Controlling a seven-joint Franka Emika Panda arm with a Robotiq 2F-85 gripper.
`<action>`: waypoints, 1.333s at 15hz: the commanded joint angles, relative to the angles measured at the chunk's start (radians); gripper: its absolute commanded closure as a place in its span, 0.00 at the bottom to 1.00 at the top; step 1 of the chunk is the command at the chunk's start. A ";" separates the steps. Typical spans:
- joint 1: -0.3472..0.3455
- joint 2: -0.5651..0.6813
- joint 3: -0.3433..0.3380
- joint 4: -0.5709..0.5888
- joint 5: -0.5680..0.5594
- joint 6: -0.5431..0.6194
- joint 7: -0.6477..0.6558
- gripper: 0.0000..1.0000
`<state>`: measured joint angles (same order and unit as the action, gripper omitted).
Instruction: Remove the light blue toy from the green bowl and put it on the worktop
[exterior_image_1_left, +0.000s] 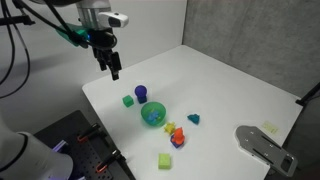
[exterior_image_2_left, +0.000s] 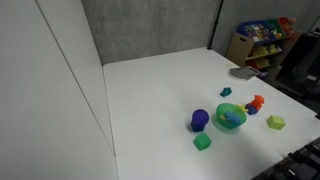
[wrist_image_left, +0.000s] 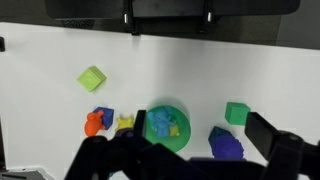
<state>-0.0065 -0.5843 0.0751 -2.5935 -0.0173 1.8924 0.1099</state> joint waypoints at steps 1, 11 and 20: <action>-0.028 0.106 -0.016 0.045 -0.036 0.087 0.021 0.00; -0.154 0.428 -0.124 0.126 -0.130 0.397 0.052 0.00; -0.220 0.688 -0.269 0.208 -0.127 0.635 0.049 0.00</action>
<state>-0.2172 0.0163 -0.1639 -2.4285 -0.1305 2.4615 0.1378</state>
